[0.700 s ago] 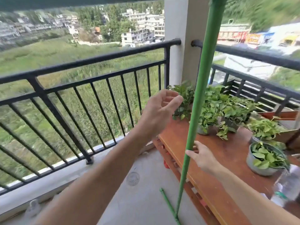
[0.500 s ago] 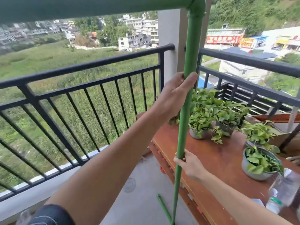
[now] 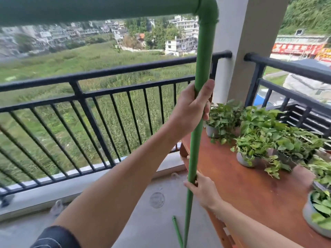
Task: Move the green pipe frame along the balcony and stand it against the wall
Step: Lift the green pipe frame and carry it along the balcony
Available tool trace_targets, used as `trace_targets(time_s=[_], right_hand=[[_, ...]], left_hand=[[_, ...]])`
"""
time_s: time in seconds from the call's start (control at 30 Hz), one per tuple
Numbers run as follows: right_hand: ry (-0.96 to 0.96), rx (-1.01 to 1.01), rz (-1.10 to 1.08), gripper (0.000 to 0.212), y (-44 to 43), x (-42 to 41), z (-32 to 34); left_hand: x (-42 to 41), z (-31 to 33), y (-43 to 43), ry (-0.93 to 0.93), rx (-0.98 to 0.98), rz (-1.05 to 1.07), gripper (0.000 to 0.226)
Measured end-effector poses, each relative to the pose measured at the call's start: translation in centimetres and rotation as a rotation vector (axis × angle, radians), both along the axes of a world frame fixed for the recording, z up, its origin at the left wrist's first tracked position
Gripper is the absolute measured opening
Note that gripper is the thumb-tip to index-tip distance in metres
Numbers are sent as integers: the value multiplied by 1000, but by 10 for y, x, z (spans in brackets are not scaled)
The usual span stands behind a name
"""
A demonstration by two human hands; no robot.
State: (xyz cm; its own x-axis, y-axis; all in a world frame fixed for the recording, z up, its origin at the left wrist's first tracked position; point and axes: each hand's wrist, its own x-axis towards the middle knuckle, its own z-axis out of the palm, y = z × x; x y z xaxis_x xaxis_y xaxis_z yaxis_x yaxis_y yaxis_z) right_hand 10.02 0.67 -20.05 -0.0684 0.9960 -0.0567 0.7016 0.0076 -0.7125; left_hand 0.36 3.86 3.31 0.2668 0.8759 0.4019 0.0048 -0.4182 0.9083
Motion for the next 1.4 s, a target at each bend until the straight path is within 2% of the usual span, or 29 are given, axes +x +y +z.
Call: trace_targets(time_s=[0.37, 0.43, 0.7, 0.93, 1.1, 1.27, 1.4], right_hand=[[33, -67, 339, 22, -5, -131, -1], [23, -77, 390, 31, -10, -157, -4], [209, -236, 713, 31, -29, -261, 1], [254, -423, 1124, 30, -17, -326, 8], [150, -512, 1349, 34, -9, -351, -2], [107, -517, 1513, 37, -37, -368, -20], [177, -526, 1570, 36, -77, -379, -28]], left_hand=[[-146, -2, -35, 10, 0, 157, 30], [-176, -2, -51, 2, 23, 184, 37], [-260, 5, -113, -52, 23, 393, 43], [-299, 7, -132, -149, 21, 750, 59], [-296, 10, -137, -154, 15, 976, 55], [-284, -1, -158, -92, -22, 1258, 42], [-287, -3, -196, -75, 16, 1463, 59]])
